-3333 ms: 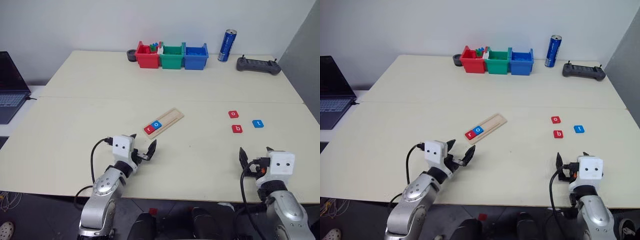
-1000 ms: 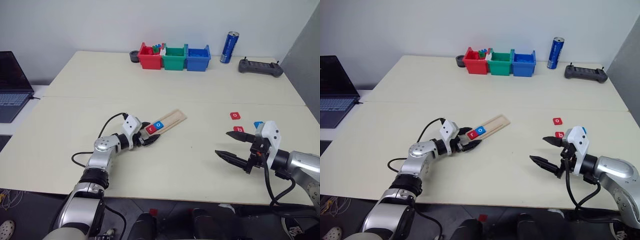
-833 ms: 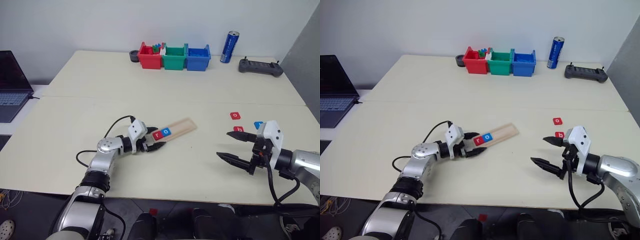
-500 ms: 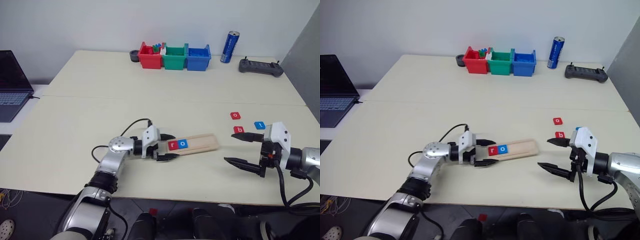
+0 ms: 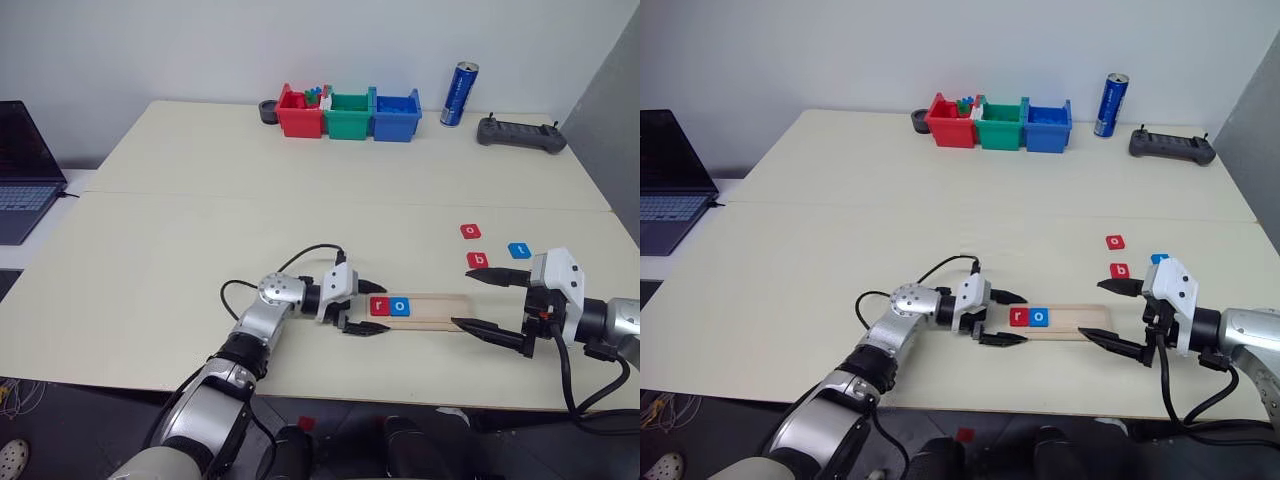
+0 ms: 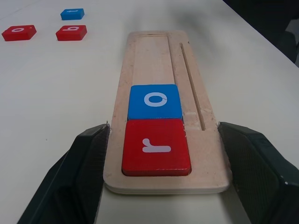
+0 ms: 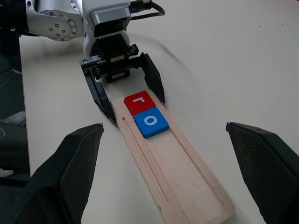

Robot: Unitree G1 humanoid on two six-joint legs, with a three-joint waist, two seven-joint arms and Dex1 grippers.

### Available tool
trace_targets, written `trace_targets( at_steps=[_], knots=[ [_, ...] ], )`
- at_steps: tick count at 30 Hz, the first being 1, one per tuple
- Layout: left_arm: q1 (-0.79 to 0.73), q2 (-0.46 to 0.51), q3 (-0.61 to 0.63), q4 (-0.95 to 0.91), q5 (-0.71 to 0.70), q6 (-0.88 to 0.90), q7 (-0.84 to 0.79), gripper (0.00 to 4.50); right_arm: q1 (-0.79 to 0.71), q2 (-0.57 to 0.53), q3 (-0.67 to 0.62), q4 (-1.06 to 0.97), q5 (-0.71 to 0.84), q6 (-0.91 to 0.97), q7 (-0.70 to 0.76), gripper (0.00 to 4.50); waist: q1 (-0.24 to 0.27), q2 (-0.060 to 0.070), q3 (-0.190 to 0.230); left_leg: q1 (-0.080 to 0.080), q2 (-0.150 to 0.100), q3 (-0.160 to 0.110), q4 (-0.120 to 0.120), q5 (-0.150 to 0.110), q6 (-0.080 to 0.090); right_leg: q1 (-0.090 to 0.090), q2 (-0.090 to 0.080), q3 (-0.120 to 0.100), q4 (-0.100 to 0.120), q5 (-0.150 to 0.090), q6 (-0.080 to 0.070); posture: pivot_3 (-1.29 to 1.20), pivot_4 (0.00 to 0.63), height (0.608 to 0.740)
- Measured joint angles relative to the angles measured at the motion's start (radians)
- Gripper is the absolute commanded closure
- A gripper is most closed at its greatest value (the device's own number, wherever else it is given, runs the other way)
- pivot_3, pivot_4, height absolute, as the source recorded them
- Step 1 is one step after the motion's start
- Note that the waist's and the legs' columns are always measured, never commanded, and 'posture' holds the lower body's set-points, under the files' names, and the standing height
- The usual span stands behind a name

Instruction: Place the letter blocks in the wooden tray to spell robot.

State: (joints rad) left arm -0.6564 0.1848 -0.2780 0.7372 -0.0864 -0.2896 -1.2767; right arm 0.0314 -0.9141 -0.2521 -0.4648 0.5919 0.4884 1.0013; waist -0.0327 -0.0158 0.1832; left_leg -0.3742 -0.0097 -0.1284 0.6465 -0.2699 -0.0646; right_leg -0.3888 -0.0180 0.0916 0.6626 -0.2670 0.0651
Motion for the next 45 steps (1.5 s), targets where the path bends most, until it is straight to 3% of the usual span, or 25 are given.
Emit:
trace_targets(
  at_steps=[20, 35, 36, 38, 45],
  knots=[
    [-0.022, -0.023, 0.000, 0.041, 0.017, -0.024, 0.015, 1.13, -0.002, 0.020, 0.000, -0.001, -0.021, -0.001, -0.005, 0.00, 0.000, 0.000, 0.000, 0.000, 0.000, 0.000, 0.000, 0.000, 0.000, 0.000, 0.000, 0.000, 0.000, 0.000, 0.000, 0.00, 0.150, 0.740],
    [-0.032, 0.014, 0.002, 0.046, 0.017, -0.028, -0.012, 1.13, -0.002, 0.024, 0.000, -0.002, -0.021, -0.001, -0.009, 0.00, 0.000, 0.000, 0.000, 0.000, 0.000, 0.000, 0.000, 0.000, 0.000, 0.000, 0.000, 0.000, 0.000, 0.000, 0.000, 0.00, 0.150, 0.740],
    [-0.033, 0.014, 0.002, 0.048, 0.017, -0.028, -0.011, 0.39, -0.002, 0.024, 0.000, -0.002, -0.021, -0.001, -0.009, 0.00, 0.000, 0.000, 0.000, 0.000, 0.000, 0.000, 0.000, 0.000, 0.000, 0.000, 0.000, 0.000, 0.000, 0.000, 0.000, 0.00, 0.150, 0.740],
    [-0.040, 0.012, 0.002, 0.058, 0.017, -0.028, -0.007, 0.05, -0.001, 0.024, 0.000, -0.002, -0.021, -0.001, -0.011, 0.00, 0.000, 0.000, 0.000, 0.000, 0.000, 0.000, 0.000, 0.000, 0.000, 0.000, 0.000, 0.000, 0.000, 0.000, 0.000, 0.00, 0.150, 0.740],
    [-0.045, 0.012, 0.003, 0.064, 0.018, -0.031, -0.005, 0.05, 0.003, 0.024, -0.001, -0.002, -0.020, -0.001, -0.013, 0.00, 0.000, 0.000, 0.000, 0.000, 0.000, 0.000, 0.000, 0.000, 0.000, 0.000, 0.000, 0.000, 0.000, 0.000, 0.000, 0.00, 0.150, 0.740]
  ],
)
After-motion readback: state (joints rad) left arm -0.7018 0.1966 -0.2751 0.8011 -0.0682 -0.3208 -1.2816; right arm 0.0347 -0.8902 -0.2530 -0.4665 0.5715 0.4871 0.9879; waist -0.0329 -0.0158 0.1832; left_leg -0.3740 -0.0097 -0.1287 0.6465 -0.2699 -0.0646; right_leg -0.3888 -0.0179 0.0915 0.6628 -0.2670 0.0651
